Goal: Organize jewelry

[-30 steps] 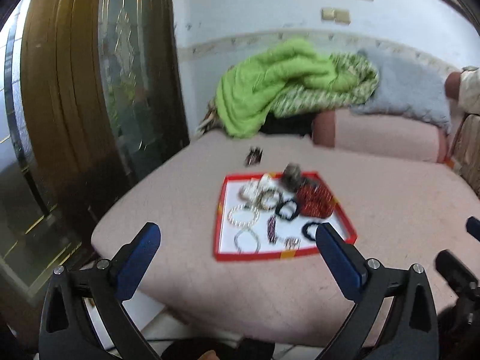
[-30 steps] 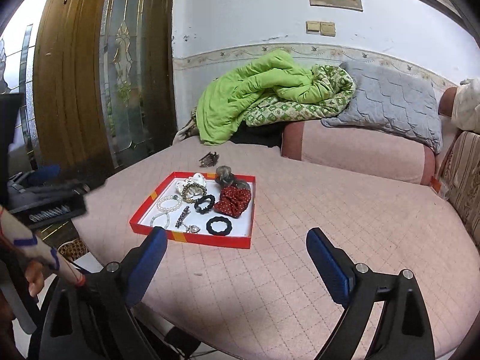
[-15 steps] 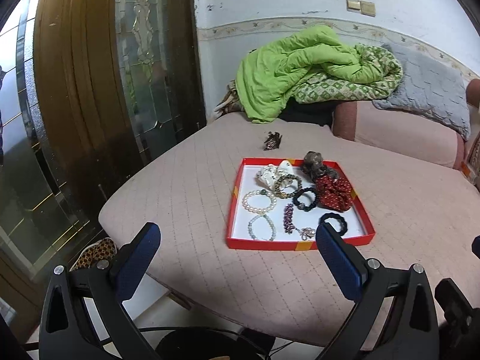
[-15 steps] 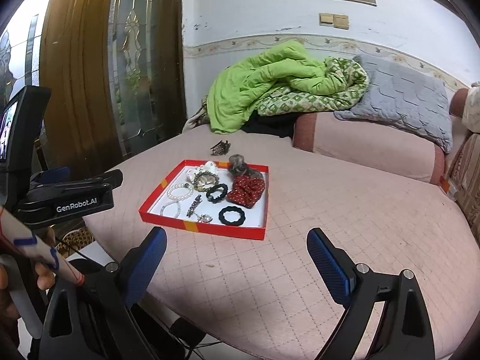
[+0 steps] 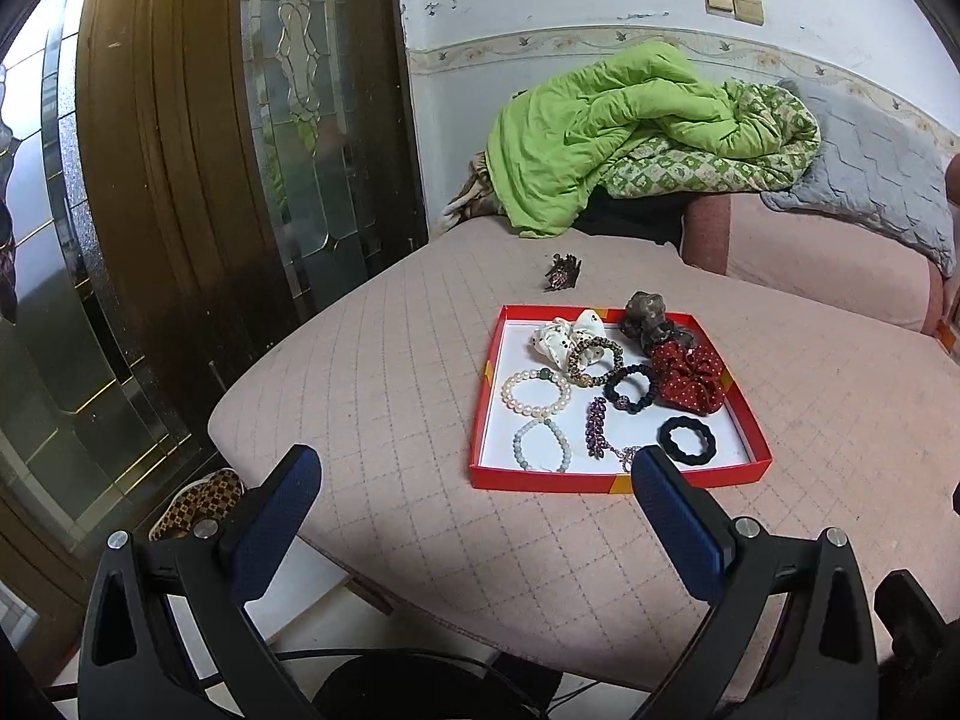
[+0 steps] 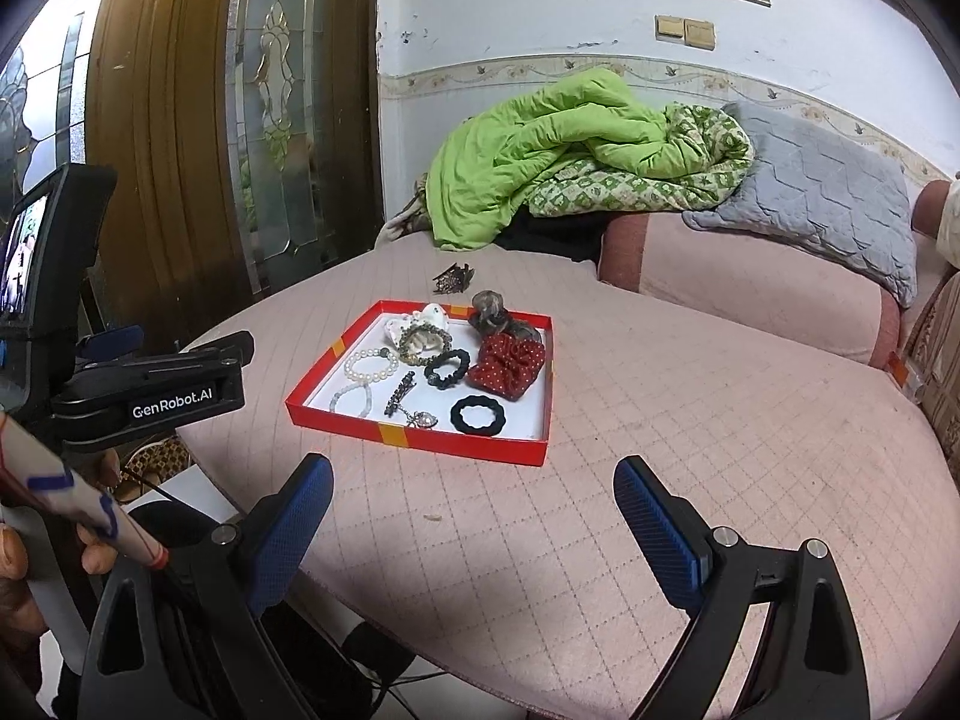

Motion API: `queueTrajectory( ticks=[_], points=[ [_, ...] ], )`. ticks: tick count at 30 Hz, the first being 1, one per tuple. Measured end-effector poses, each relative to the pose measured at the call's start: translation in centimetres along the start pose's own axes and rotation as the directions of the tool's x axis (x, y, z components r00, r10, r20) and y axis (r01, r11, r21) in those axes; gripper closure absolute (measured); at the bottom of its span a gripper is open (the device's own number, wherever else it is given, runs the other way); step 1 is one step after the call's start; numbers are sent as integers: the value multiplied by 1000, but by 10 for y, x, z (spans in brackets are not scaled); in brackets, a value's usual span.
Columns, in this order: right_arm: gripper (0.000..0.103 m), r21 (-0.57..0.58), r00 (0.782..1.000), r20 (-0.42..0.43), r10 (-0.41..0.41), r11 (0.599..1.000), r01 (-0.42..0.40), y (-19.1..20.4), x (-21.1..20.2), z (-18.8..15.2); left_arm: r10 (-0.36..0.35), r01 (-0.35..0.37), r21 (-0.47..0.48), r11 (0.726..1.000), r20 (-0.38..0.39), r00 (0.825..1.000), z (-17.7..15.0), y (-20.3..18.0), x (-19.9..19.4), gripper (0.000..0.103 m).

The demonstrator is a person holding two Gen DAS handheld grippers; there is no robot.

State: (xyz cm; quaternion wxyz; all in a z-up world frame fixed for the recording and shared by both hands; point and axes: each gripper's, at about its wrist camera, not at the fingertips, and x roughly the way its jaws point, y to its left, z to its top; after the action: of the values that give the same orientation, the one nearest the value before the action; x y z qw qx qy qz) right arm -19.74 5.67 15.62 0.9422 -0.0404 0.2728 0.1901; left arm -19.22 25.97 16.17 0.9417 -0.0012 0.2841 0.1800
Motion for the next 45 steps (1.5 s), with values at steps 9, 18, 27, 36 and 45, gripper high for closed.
queueTrajectory(
  ticks=[9,18,27,36,45],
  points=[
    [6,11,1000,-5,7,1000,-7,-5,0,0,1,-1,4,1000,6,1000,-2,-2,-2,0],
    [6,23,1000,-12,7,1000,-7,-7,2,-2,-1,1,7,1000,5,1000,-2,-1,-3,0],
    [6,25,1000,-21,8,1000,-8,-8,4,-3,6,-6,4,1000,1,1000,-4,1,0,0],
    [6,26,1000,-27,9,1000,-9,-8,5,-4,8,-8,5,1000,3,1000,-5,2,0,0],
    [6,28,1000,-29,9,1000,-8,-9,6,-5,9,-9,4,1000,1,1000,-5,1,0,0]
  ],
)
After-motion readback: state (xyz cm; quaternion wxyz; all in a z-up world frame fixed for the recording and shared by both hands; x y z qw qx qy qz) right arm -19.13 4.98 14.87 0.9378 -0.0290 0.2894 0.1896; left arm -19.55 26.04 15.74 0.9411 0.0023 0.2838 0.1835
